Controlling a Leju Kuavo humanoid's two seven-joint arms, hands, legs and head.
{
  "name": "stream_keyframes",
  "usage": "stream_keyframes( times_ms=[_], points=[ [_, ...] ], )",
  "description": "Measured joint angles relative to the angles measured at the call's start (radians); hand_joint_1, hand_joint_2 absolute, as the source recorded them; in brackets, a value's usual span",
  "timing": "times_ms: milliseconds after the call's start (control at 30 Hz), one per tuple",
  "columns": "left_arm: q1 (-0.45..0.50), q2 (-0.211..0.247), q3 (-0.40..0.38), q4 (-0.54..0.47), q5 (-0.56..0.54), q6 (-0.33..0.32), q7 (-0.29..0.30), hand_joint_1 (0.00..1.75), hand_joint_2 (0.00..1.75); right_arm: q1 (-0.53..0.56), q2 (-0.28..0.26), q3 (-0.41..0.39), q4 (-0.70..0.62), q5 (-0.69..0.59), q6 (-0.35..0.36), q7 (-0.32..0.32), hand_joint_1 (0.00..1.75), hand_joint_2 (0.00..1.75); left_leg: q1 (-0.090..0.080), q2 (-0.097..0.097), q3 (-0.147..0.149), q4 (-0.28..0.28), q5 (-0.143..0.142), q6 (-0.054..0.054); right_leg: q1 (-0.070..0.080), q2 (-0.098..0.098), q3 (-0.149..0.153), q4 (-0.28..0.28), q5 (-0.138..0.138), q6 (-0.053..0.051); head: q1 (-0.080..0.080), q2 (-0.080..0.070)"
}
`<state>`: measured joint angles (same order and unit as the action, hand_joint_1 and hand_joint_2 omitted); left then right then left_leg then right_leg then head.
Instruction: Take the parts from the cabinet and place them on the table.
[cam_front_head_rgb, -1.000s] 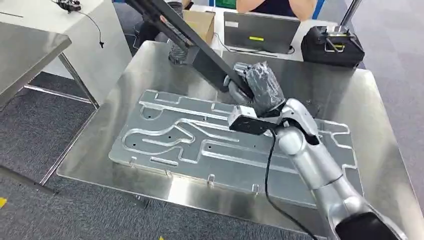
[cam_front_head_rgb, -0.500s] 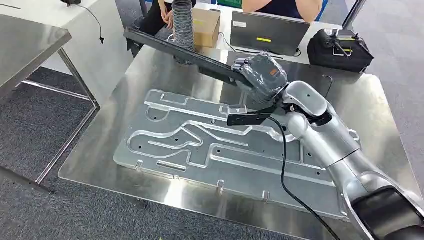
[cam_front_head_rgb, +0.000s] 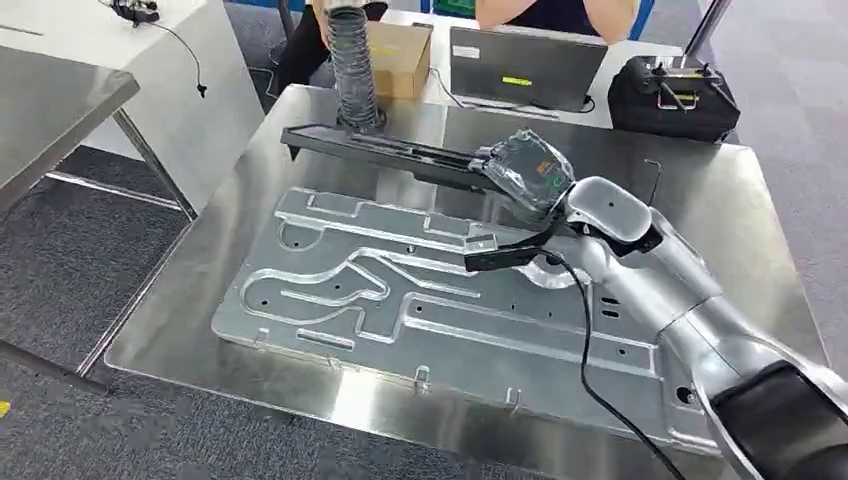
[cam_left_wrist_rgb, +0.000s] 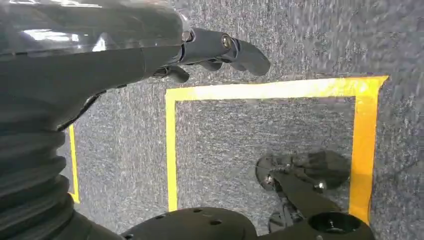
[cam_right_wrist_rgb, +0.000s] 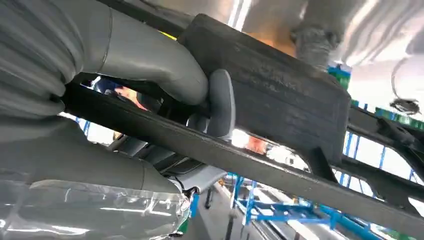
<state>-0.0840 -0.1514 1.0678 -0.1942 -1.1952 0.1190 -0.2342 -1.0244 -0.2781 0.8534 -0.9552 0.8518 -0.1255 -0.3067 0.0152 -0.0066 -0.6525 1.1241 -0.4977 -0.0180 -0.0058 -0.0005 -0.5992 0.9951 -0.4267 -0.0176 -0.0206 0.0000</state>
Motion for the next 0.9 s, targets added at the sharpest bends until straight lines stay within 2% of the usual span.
stream_keyframes(
  times_ms=[67,100,133,167,233,267,300,367,400,433,467,500,567,600,633,667,733,767,800,900],
  points=[
    [0.0,0.0,0.0,0.0,0.001,0.004,0.0,0.0,1.75,-0.001,0.006,0.026,0.027,0.0,-0.005,-0.005,1.73,1.75,0.0,0.0,-0.077,0.158,-0.065,-0.004,0.004,0.0,0.001,0.001,-0.002,-0.003,0.0,0.0],
    [0.001,0.0,0.0,0.0,0.003,0.006,0.0,0.0,1.75,0.0,0.01,0.04,0.043,0.0,-0.006,-0.008,1.73,1.75,0.0,0.0,-0.106,0.21,-0.072,-0.004,0.006,0.001,0.002,0.002,-0.003,-0.004,0.0,0.0],
    [0.001,0.0,0.0,0.0,0.003,0.007,0.0,0.0,1.75,0.001,0.014,0.053,0.06,0.0,-0.009,-0.011,1.73,1.75,0.0,0.0,-0.107,0.202,-0.053,-0.003,0.007,0.002,0.003,0.003,-0.005,-0.004,0.0,0.0],
    [0.001,0.0,0.001,0.0,0.004,0.008,-0.001,0.0,1.75,0.002,0.019,0.062,0.07,0.0,-0.011,-0.011,1.73,1.75,0.0,0.0,-0.086,0.149,-0.015,-0.001,0.008,0.004,0.006,0.005,-0.008,-0.004,0.0,0.0],
    [0.001,0.001,0.002,0.0,0.01,0.01,-0.002,0.0,1.75,0.0,0.03,0.075,0.093,-0.002,-0.021,-0.012,1.73,1.75,-0.001,0.0,0.0,-0.035,0.082,0.008,0.009,0.005,0.014,0.01,-0.017,0.0,0.0,0.0],
    [0.002,0.001,0.003,0.0,0.011,0.011,-0.003,0.0,1.75,0.0,0.036,0.08,0.108,-0.006,-0.027,-0.015,1.73,1.75,-0.003,0.0,0.026,-0.085,0.08,0.015,0.009,0.005,0.015,0.011,-0.022,0.004,0.0,0.0],
    [0.0,0.0,0.004,0.0,0.013,0.011,-0.004,0.0,1.75,-0.003,0.042,0.087,0.124,-0.01,-0.031,-0.019,1.73,1.75,-0.007,0.0,0.035,-0.105,0.076,0.017,0.016,0.006,0.01,0.02,-0.024,0.009,0.0,0.0],
    [-0.001,0.0,0.005,0.0,0.014,0.011,-0.006,0.0,1.75,0.0,0.058,0.1,0.155,-0.016,-0.034,-0.026,1.73,1.75,-0.008,-0.002,0.032,-0.099,0.076,0.022,0.013,0.006,0.009,0.016,-0.024,0.017,0.0,0.0],
    [0.002,0.0,0.005,0.0,0.014,0.012,-0.006,0.0,1.75,0.0,0.063,0.105,0.167,-0.021,-0.037,-0.03,1.73,1.75,-0.01,-0.002,0.032,-0.102,0.077,0.028,0.013,0.006,0.01,0.014,-0.024,0.022,0.0,0.0],
    [0.002,-0.001,0.005,0.0,0.014,0.012,-0.008,0.0,1.75,0.001,0.068,0.109,0.175,-0.023,-0.04,-0.034,1.73,1.75,-0.001,-0.001,0.038,-0.113,0.082,0.036,0.011,0.006,0.007,0.017,-0.031,0.028,0.0,0.0],
    [0.001,-0.002,0.006,0.0,0.014,0.012,-0.009,0.0,1.75,0.002,0.069,0.113,0.185,-0.024,-0.046,-0.034,1.73,1.75,-0.002,0.0,0.041,-0.118,0.084,0.039,0.009,0.004,0.0,0.04,-0.048,0.035,0.0,0.0],
    [-0.002,-0.002,0.006,0.0,0.014,0.012,-0.01,0.0,1.75,0.002,0.072,0.117,0.194,-0.025,-0.053,-0.034,0.0,0.0,-0.001,0.0,0.041,-0.118,0.084,0.044,0.006,0.005,-0.028,0.101,-0.082,0.041,0.0,0.0],
    [-0.003,-0.002,0.006,0.0,0.014,0.012,-0.01,0.0,1.75,0.01,0.079,0.126,0.21,-0.025,-0.058,-0.034,0.0,0.0,-0.001,0.0,0.041,-0.118,0.082,0.046,-0.002,0.004,-0.113,0.272,-0.154,0.052,0.0,0.0],
    [-0.003,-0.002,0.006,0.0,0.014,0.012,-0.01,0.0,1.75,0.016,0.079,0.129,0.217,-0.025,-0.059,-0.034,0.0,0.0,-0.001,0.0,0.041,-0.117,0.081,0.047,-0.005,0.004,-0.144,0.327,-0.164,0.055,0.0,0.0],
    [-0.001,-0.002,0.006,0.0,0.014,0.012,-0.01,0.0,1.75,0.02,0.08,0.134,0.225,-0.025,-0.061,-0.032,0.0,0.0,-0.001,-0.001,0.043,-0.117,0.08,0.046,-0.009,0.004,-0.153,0.333,-0.15,0.057,0.0,0.0],
    [0.0,-0.002,0.006,0.0,0.014,0.012,-0.011,0.0,1.75,0.021,0.081,0.14,0.231,-0.024,-0.066,-0.031,0.0,0.0,-0.001,-0.002,0.045,-0.116,0.078,0.044,-0.012,0.003,-0.138,0.29,-0.115,0.058,0.0,0.0],
    [0.001,-0.003,0.006,0.0,0.012,0.011,-0.012,0.0,1.75,0.02,0.082,0.144,0.235,-0.024,-0.07,-0.031,0.0,0.0,0.001,-0.002,0.052,-0.11,0.071,0.037,-0.016,0.001,-0.054,0.105,-0.014,0.056,0.0,0.0],
    [0.0,-0.003,0.006,0.0,0.01,0.01,-0.012,0.0,1.75,0.019,0.082,0.144,0.238,-0.024,-0.073,-0.031,0.0,0.0,0.001,-0.002,0.053,-0.109,0.067,0.031,-0.016,0.0,-0.023,0.029,0.001,0.054,0.0,0.0],
    [-0.001,-0.003,0.006,0.0,0.009,0.01,-0.012,0.0,1.75,0.019,0.083,0.146,0.242,-0.024,-0.076,-0.031,0.0,0.0,-0.004,-0.003,0.051,-0.107,0.065,0.026,-0.005,0.0,-0.016,0.021,-0.005,0.049,0.0,0.0],
    [-0.001,-0.003,0.006,0.0,0.006,0.008,-0.012,0.0,1.75,0.023,0.083,0.151,0.248,-0.024,-0.081,-0.031,0.0,0.0,-0.002,-0.001,0.056,-0.115,0.066,0.01,-0.001,0.005,-0.018,0.023,-0.006,0.032,0.0,0.0]
  ],
)
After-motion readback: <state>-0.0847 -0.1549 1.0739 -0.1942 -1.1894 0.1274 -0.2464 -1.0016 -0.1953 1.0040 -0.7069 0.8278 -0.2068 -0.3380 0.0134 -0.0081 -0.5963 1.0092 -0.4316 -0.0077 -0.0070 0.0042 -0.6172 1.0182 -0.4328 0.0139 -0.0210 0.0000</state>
